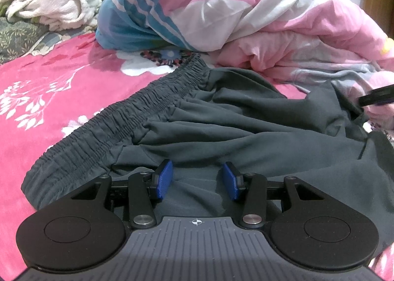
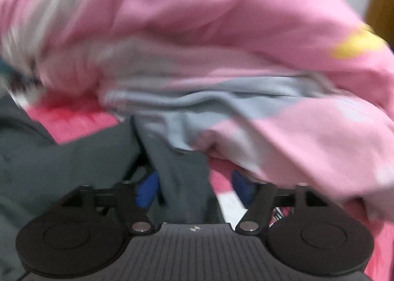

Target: Fold clothes

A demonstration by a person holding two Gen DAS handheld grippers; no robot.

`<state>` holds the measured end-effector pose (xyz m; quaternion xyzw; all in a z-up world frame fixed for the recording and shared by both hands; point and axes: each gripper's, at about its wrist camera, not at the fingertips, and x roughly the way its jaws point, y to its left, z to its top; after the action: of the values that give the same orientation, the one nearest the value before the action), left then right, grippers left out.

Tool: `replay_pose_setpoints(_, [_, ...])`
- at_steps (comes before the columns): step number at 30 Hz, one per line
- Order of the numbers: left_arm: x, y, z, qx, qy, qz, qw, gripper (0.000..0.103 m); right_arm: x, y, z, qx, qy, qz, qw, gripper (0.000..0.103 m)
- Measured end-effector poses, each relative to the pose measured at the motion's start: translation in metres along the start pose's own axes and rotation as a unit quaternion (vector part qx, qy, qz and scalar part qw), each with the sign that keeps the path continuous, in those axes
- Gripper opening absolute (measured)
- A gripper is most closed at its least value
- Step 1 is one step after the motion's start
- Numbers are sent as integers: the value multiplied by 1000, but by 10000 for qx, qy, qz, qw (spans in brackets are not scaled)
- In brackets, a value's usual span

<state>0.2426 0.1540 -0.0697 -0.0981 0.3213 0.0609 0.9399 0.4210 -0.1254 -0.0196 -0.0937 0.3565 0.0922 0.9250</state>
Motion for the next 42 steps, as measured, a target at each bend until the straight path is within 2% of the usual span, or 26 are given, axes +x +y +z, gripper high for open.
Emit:
replay_pose_setpoints(2, [-1,2,1,-119,8,-56,9999,46,-37,-33,-13,764,-59,359,9964,95])
replay_pose_setpoints(5, [-6,6,2,-307,2,-175,9994,47,-68,-65,-43,1771,317,990,9787,96])
replay_pose_setpoints(8, [-13,12,1,-510,-31,-401,9979,47,-85,-71,-88,2349,762,1298,9603,95])
replay_pose_setpoints(10, [-20,17,-1,-626,-67,-583,9963,47,-96,-66,-116,2488,925,1378,9542,92])
replay_pose_setpoints(12, [-29,23,-6,-720,-85,-762,9944,47,-98,-53,-137,2462,1008,1376,9541,81])
replay_pose_setpoints(14, [-41,33,-14,-884,-95,-1013,9909,47,-97,-43,-153,2554,1013,1436,9507,66])
replay_pose_setpoints(15, [-47,39,-19,-969,-111,-1137,9887,48,-98,-39,-159,2572,940,1420,9512,64])
replay_pose_setpoints(16, [-54,45,-24,-1054,-152,-1232,9867,48,-101,-36,-165,2569,841,1380,9529,57])
replay_pose_setpoints(17, [-60,52,-30,-1117,-209,-1268,9854,48,-103,-33,-170,2564,741,1339,9544,44])
replay_pose_setpoints(18, [-66,58,-35,-1187,-257,-1283,9843,48,-106,-30,-174,2517,677,1291,9568,36])
replay_pose_setpoints(19, [-70,65,-40,-1271,-286,-1251,9835,48,-109,-28,-177,2505,654,1285,9573,19])
replay_pose_setpoints(20, [-73,72,-44,-1368,-310,-1232,9824,48,-111,-26,-180,2514,642,1296,9570,8])
replay_pose_setpoints(22, [-76,85,-48,-1605,-341,-1255,9784,48,-117,-26,-184,2591,558,1363,9546,3])
replay_pose_setpoints(27, [-79,99,-50,-1892,-433,-1283,9726,47,-155,-19,-189,2695,105,1524,9508,3])
replay_pose_setpoints(34, [-103,112,-58,-2051,-844,-1468,9640,49,-233,-9,-214,2810,-358,1864,9408,3])
replay_pose_setpoints(39, [-96,127,-62,-2329,-679,-1292,9615,50,-276,19,-246,2771,-432,2289,9322,2])
replay_pose_setpoints(42, [-89,129,-62,-2437,-556,-1325,9591,51,-282,27,-269,2901,-336,2378,9264,2])
